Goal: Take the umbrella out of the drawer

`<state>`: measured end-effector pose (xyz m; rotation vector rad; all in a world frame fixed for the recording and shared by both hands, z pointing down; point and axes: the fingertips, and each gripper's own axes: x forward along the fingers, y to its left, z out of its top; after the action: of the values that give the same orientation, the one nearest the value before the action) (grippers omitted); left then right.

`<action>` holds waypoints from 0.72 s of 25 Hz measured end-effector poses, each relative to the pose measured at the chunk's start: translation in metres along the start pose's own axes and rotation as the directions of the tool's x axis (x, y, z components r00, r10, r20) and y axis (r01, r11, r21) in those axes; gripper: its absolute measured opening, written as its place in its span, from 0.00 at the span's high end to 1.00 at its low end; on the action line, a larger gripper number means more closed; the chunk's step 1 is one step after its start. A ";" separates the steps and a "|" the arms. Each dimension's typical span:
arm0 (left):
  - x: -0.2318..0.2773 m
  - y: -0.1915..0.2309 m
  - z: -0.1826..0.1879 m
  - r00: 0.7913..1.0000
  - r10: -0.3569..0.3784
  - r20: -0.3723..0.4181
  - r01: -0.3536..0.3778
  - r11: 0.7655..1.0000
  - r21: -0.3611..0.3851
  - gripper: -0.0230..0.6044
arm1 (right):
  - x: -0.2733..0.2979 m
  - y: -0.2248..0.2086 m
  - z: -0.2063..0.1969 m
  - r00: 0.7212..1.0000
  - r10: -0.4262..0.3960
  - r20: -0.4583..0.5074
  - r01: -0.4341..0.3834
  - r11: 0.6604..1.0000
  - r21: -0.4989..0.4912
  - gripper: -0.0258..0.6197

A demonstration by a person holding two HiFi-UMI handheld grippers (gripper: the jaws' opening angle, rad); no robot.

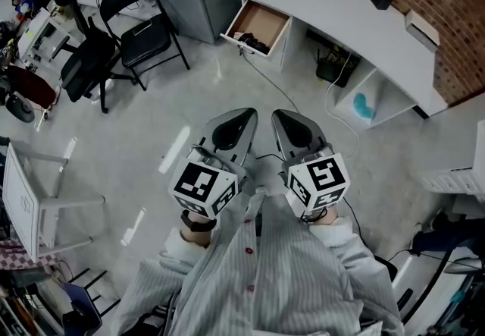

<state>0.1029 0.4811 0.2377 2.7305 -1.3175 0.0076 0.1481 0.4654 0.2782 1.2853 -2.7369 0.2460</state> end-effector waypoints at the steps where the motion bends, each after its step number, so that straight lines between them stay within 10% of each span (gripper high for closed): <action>1: 0.002 0.003 -0.001 1.000 0.001 0.000 -0.001 1.000 -0.001 0.95 | 0.002 -0.002 0.000 1.000 -0.002 -0.001 0.002 1.000 -0.001 0.91; 18: 0.086 0.131 0.010 1.000 -0.002 -0.007 0.001 1.000 -0.015 0.95 | 0.144 -0.060 0.014 0.999 -0.012 -0.035 0.012 1.000 0.012 0.91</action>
<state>0.0539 0.3321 0.2452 2.7165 -1.3084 0.0079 0.1024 0.3165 0.2940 1.2875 -2.7022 0.2817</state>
